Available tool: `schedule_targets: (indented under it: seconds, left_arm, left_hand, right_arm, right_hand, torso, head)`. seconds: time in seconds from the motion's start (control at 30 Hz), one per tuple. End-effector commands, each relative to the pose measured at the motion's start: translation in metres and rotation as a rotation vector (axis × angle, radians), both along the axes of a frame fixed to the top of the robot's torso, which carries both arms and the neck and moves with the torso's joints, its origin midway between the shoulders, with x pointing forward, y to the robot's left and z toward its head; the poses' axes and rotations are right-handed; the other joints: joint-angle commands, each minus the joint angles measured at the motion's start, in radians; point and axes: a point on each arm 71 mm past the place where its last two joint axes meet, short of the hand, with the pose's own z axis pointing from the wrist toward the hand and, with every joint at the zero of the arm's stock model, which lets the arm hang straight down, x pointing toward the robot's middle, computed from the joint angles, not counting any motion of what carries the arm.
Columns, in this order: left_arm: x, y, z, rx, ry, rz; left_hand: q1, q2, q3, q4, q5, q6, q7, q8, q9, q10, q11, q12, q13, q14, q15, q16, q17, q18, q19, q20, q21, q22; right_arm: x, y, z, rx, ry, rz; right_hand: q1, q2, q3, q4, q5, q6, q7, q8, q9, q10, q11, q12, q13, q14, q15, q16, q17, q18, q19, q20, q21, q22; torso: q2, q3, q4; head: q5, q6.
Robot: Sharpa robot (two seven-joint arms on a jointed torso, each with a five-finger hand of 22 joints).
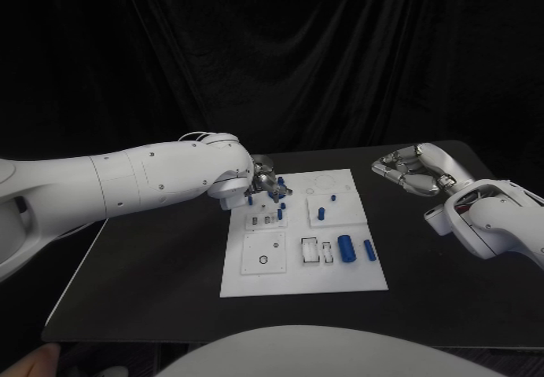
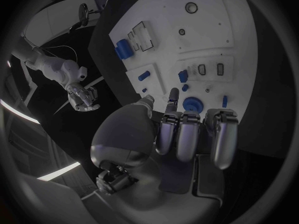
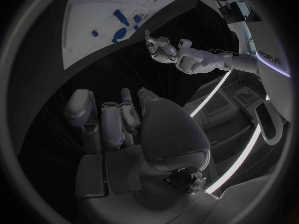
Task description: Assemble the parts on the task board
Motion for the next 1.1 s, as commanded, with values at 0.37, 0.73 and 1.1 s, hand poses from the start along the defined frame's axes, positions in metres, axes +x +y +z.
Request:
schedule_targets:
  seconds: [0.37,0.73,1.1]
  left_arm:
    - [0.012,-0.009,-0.001,0.039,-0.013,0.009]
    - [0.014,-0.005,-0.003,0.033,-0.005,-0.006]
    - [0.019,0.002,-0.003,-0.007,-0.026,-0.018]
  left_hand:
    - [0.012,-0.002,-0.026,-0.013,0.033,0.000,-0.017,0.051,0.114,0.105,-0.021,0.003,0.263,0.106,-0.018,0.006,0.263,-0.008,0.018,-0.013,-0.003,0.150]
    - [-0.026,0.000,-0.091,0.002,-0.039,-0.186,0.041,0.011,0.269,0.105,0.035,0.003,0.263,0.106,0.035,0.006,0.263,0.037,-0.157,0.036,-0.094,-0.032]
    - [-0.016,0.007,-0.122,0.003,-0.063,-0.209,0.058,-0.011,0.342,-0.042,0.059,-0.052,0.194,0.106,0.063,0.006,0.263,0.058,-0.253,0.065,-0.143,-0.100]
  right_arm:
    - [0.000,0.002,-0.003,-0.003,0.031,-0.004]
    - [0.001,0.000,-0.004,-0.008,0.039,-0.010]
    - [0.002,-0.001,-0.006,-0.013,0.050,-0.015]
  right_hand:
    - [0.008,-0.002,0.009,0.000,0.015,0.010,0.000,0.006,-0.002,0.005,0.000,0.004,-0.002,0.006,0.000,0.001,0.018,0.005,0.006,0.002,0.000,0.133]
    - [0.010,-0.003,0.010,0.000,0.018,0.010,-0.001,0.005,-0.003,0.004,-0.001,0.003,-0.004,0.005,0.000,-0.001,0.015,0.006,0.004,0.002,-0.006,0.132]
    - [0.010,-0.003,0.010,0.000,0.021,0.009,0.000,0.005,-0.003,0.002,-0.001,0.002,-0.006,0.003,0.000,-0.003,0.012,0.007,0.002,0.002,-0.010,0.131]
  torso:
    - [0.000,0.0013,0.0001]
    - [-0.001,0.0023,-0.0009]
    - [-0.002,0.0042,-0.0021]
  head:
    - [-0.005,0.000]
    - [-0.017,0.000]
    - [-0.016,0.000]
